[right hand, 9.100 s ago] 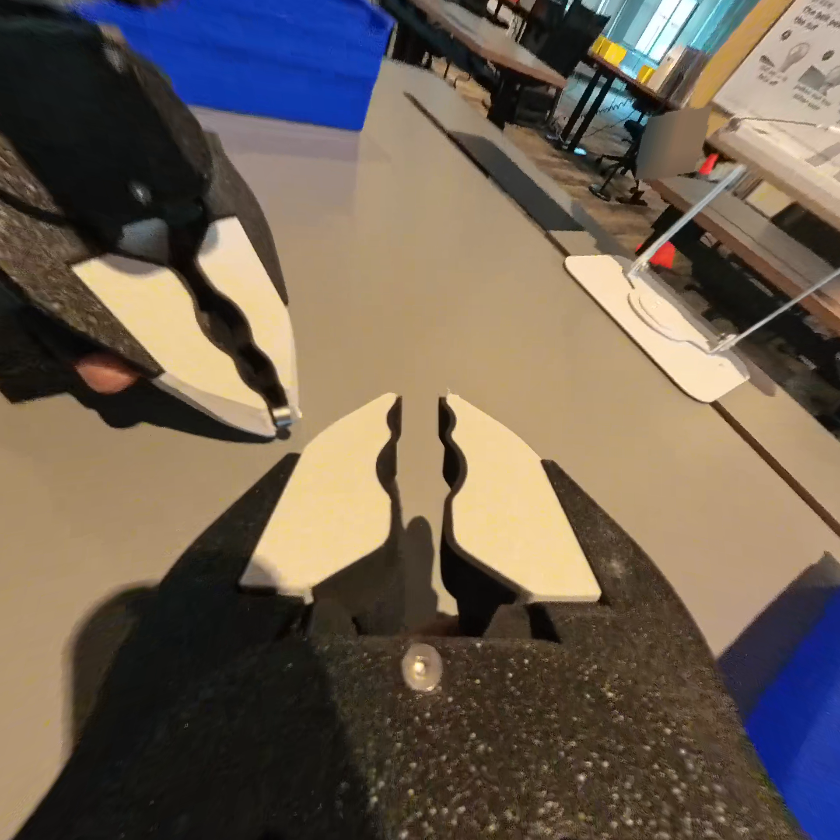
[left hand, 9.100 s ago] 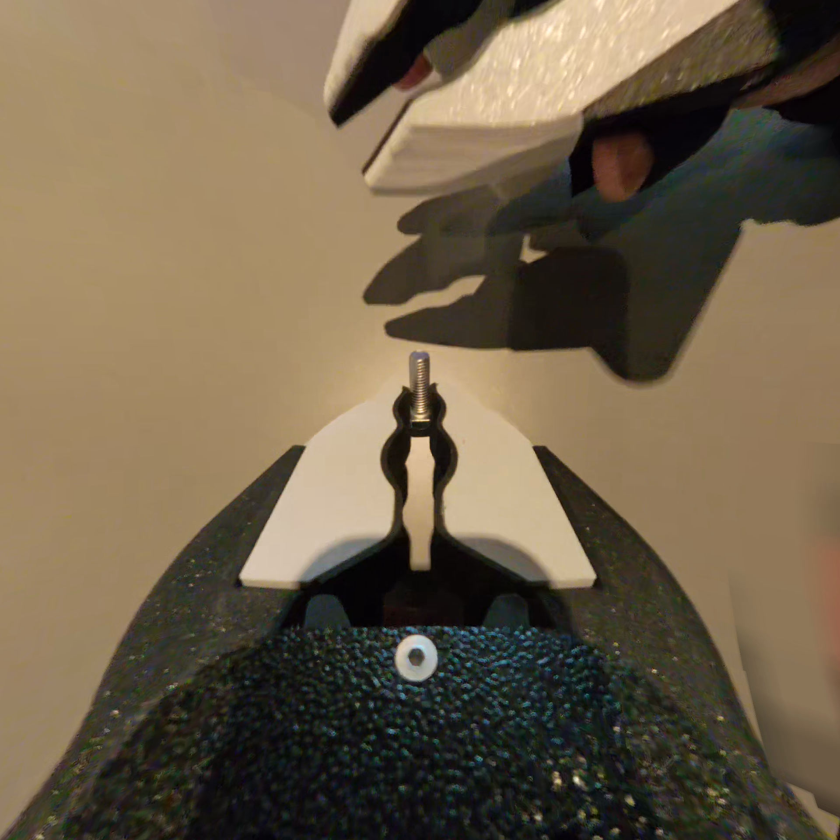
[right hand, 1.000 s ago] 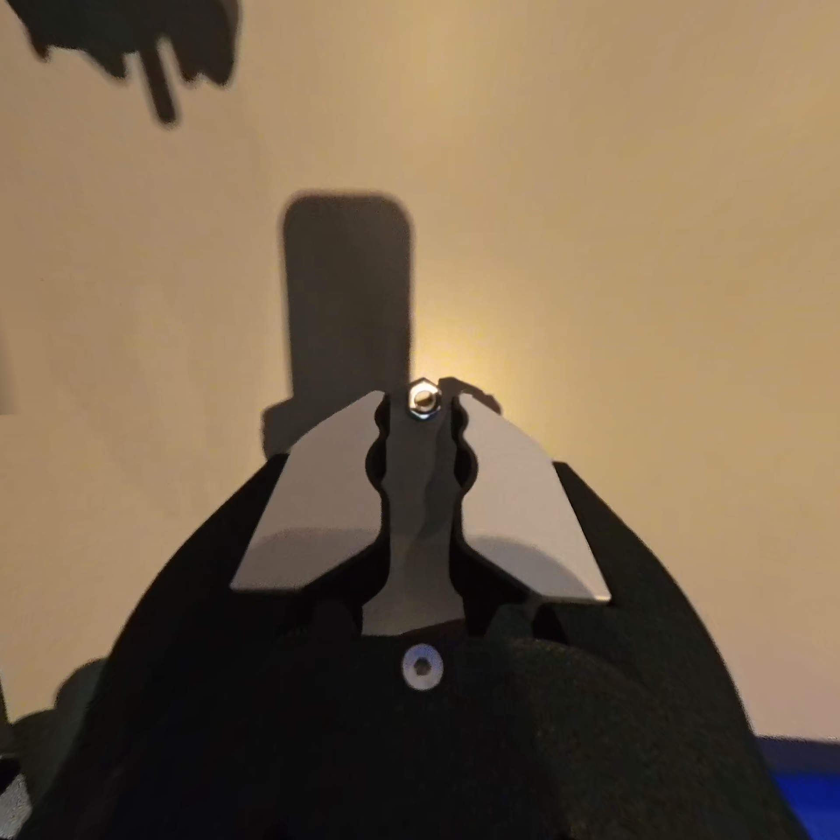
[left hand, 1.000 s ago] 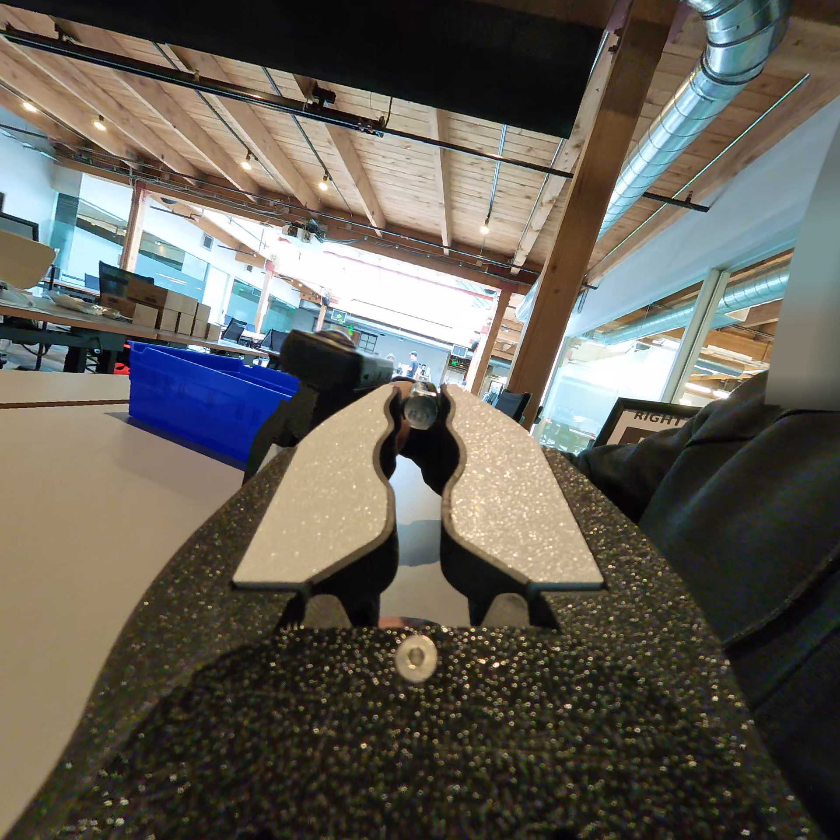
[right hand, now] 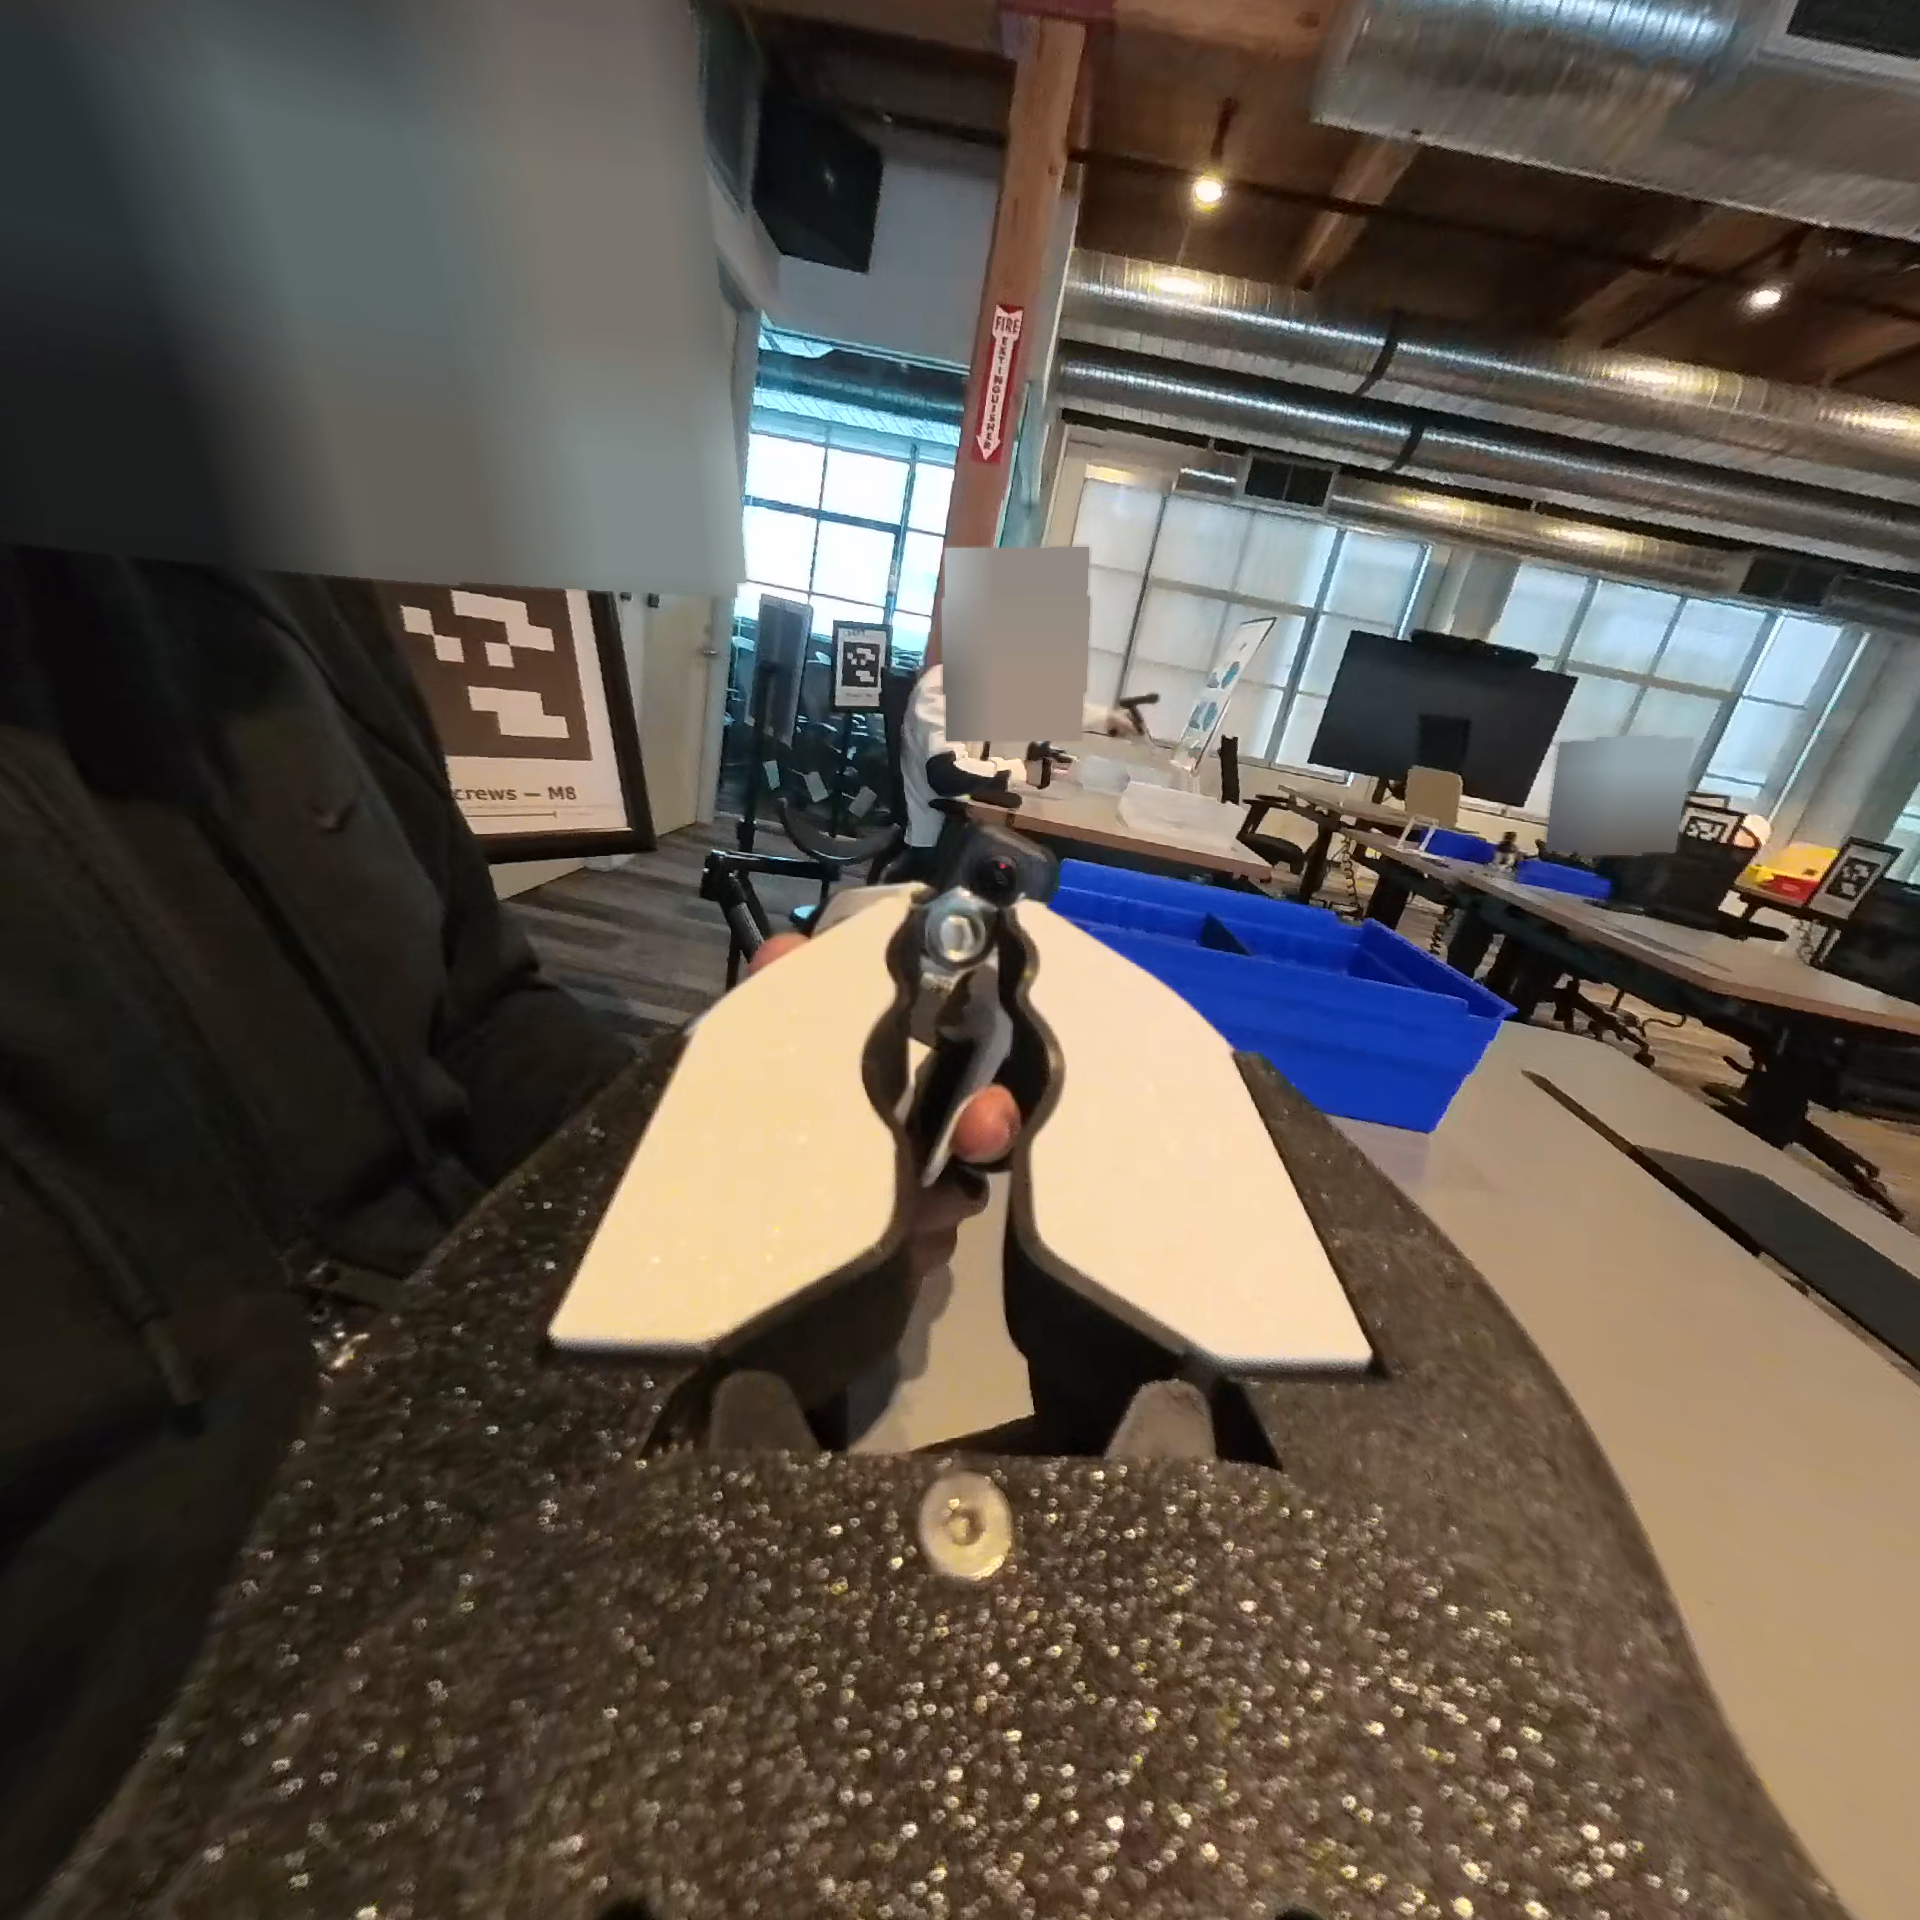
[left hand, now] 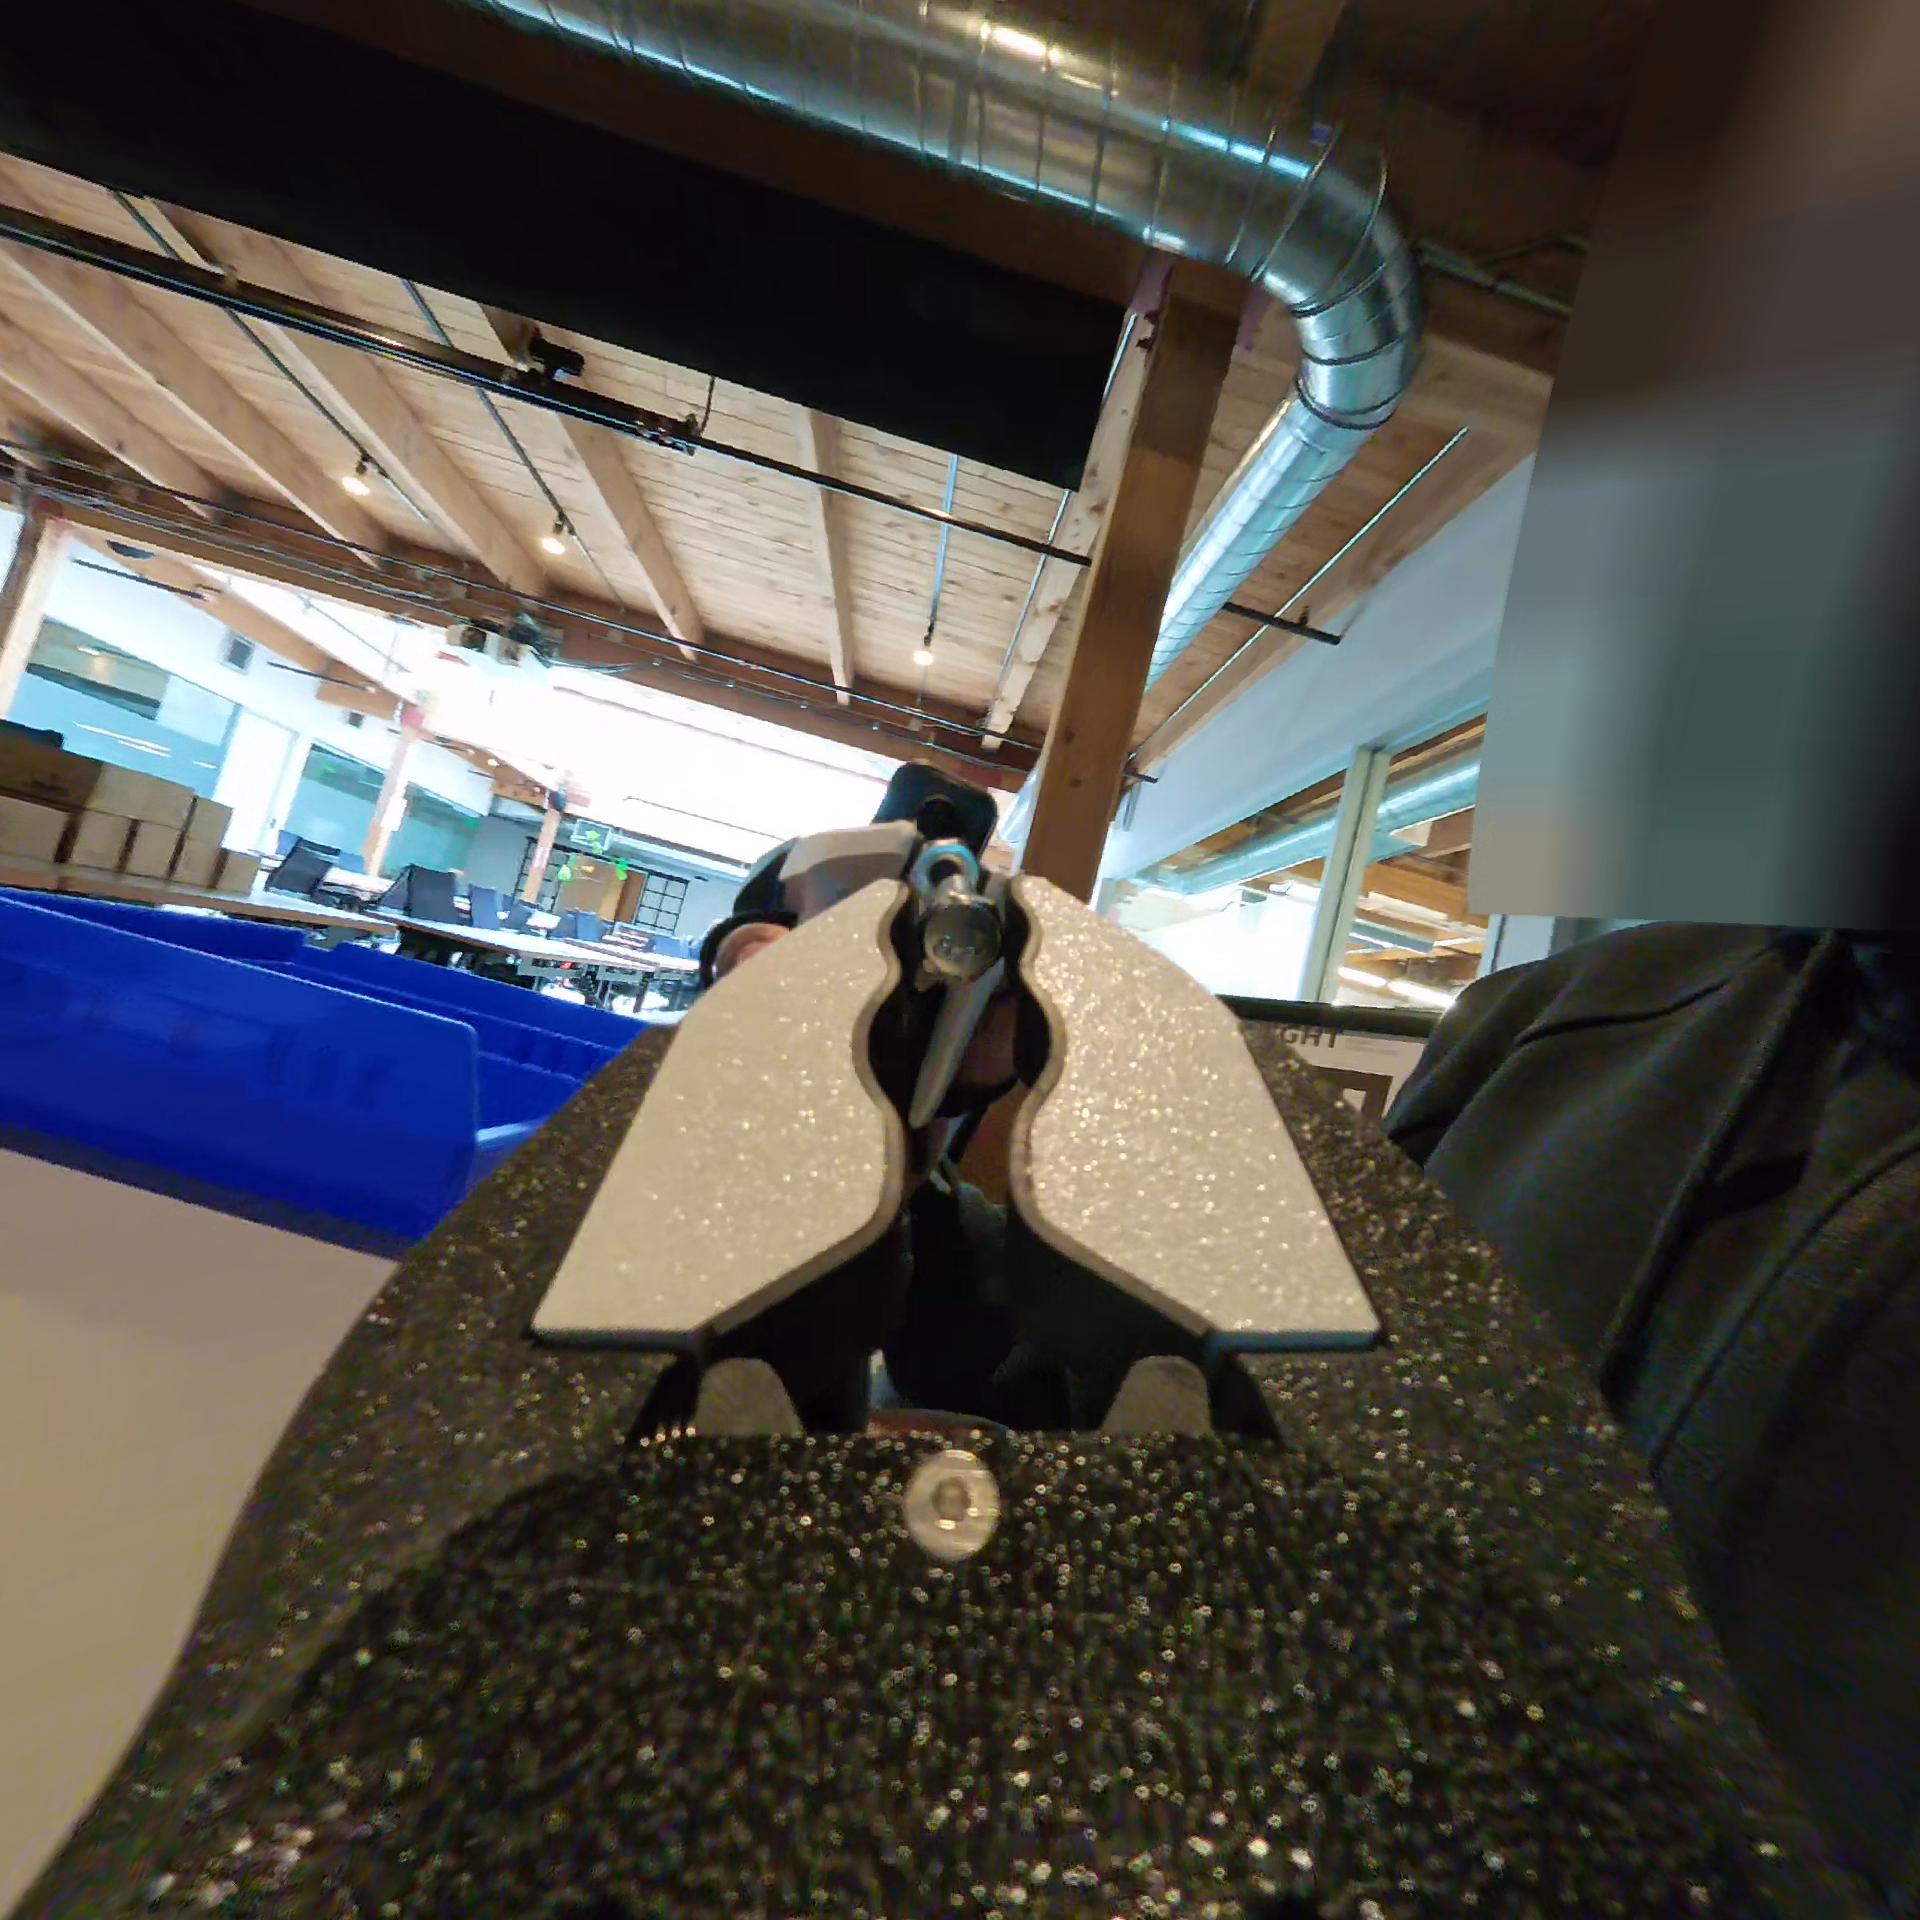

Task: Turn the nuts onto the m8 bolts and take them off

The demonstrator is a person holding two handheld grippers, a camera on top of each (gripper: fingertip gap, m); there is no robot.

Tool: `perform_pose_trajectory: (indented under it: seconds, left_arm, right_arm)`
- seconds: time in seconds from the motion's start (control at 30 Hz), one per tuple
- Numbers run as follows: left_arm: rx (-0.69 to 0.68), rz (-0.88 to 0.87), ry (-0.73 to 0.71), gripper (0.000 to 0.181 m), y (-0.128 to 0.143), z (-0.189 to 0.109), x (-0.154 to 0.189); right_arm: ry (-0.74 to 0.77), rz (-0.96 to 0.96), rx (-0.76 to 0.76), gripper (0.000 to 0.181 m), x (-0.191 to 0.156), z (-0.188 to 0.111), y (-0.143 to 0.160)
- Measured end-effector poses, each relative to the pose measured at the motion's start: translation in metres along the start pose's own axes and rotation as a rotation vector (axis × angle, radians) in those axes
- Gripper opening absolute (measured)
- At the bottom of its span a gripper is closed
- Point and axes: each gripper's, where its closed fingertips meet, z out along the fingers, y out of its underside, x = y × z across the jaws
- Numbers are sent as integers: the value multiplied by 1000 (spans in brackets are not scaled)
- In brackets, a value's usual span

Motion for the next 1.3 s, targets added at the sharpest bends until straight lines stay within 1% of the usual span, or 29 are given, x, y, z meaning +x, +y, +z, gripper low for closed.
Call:
perform_pose_trajectory:
  seconds: [0.3,0.47,0.53,0.6,0.7,0.77,0.9,1.0,1.07,1.2,1.27,1.3]
  left_arm:
    - [-26,-6,2,15,4,1,0]
    - [-84,68,-15,15,5,-1,0]
    - [-126,153,-25,15,5,-3,2]
    - [-172,275,-43,15,5,-5,3]
    - [-203,499,-64,15,2,-9,9]
    - [-183,616,-66,15,-3,-11,16]
    - [-118,764,-85,15,-10,-12,24]
    - [-106,859,-107,15,-13,-10,28]
    - [-97,863,-118,15,-15,-10,28]
    - [-38,692,-92,14,-17,-8,29]
    - [-5,603,-82,15,-17,-7,27]
    - [8,588,-84,15,-17,-7,26]
  right_arm:
    - [-10,-30,-63,14,-4,6,9]
    - [2,-26,-108,14,-6,7,12]
    - [3,10,-133,14,-7,8,14]
    - [6,65,-157,14,-7,10,17]
    - [-4,222,-158,14,-10,17,17]
    - [-20,335,-125,14,-12,22,15]
    - [-37,532,-75,14,-14,31,9]
    - [-51,679,-50,14,-15,34,6]
    - [-38,719,-37,14,-13,35,5]
    - [-39,651,-8,14,-14,35,0]
    - [-33,641,-3,14,-12,33,0]
    - [-26,649,-12,14,-11,33,2]
